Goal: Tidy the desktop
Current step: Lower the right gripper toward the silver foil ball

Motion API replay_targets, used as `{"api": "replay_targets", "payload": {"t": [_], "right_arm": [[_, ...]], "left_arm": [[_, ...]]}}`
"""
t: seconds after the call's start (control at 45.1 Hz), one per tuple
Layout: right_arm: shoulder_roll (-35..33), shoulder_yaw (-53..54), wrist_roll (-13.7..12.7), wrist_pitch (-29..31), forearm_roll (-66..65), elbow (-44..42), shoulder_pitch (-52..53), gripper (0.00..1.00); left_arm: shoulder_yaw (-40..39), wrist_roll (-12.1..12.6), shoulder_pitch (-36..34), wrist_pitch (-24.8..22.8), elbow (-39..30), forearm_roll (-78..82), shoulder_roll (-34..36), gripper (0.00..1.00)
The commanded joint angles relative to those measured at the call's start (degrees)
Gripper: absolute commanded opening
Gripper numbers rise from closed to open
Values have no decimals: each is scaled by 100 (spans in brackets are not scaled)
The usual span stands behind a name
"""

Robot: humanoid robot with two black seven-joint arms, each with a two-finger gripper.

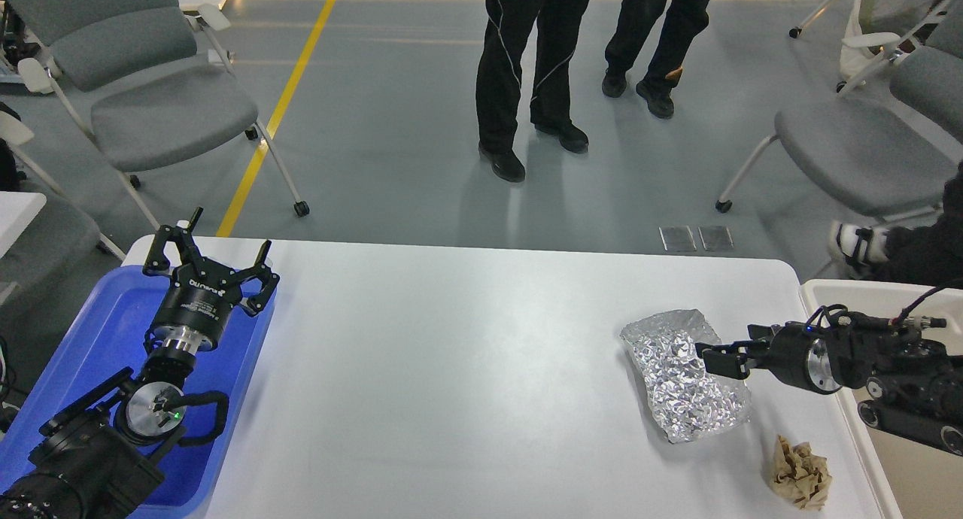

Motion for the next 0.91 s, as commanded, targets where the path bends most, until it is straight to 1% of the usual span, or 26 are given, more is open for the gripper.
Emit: {"api": "replay_targets", "payload": {"t": [0.0, 0.133, 0.266, 0.444, 0.532, 0.688, 0.754, 0.776, 0.843, 0.887], "right_arm": [[262, -143, 20, -200, -141, -718, -479, 99], [394, -143, 29, -288, -123, -982, -628, 99], [491, -143, 29, -323, -88, -1052, -690, 99], [859, -99, 29, -358, -62, -1386, -813, 96], [1070, -64, 29, -376, -27, -1676, -936, 86], [1220, -55, 29, -525, -9, -1992, -1182, 76], [1255, -64, 29, -543, 0, -2045, -1235, 68], [1247, -64, 29, -543, 8, -2045, -1235, 63], [1247, -90, 29, -543, 8, -2045, -1253, 28], [1247, -125, 29, -543, 17, -2019, -1261, 14]], "left_arm": [[0, 0, 6, 0, 0, 1, 0, 100], [0, 0, 6, 0, 0, 1, 0, 100], [0, 0, 6, 0, -8, -7, 0, 100], [0, 0, 6, 0, 0, -7, 0, 100], [0, 0, 6, 0, 0, -7, 0, 100], [0, 0, -3, 0, 0, -7, 0, 100], [0, 0, 6, 0, 0, 1, 0, 100], [0, 0, 6, 0, 0, 1, 0, 100], [0, 0, 6, 0, 0, 1, 0, 100], [0, 0, 6, 0, 0, 1, 0, 100]]}}
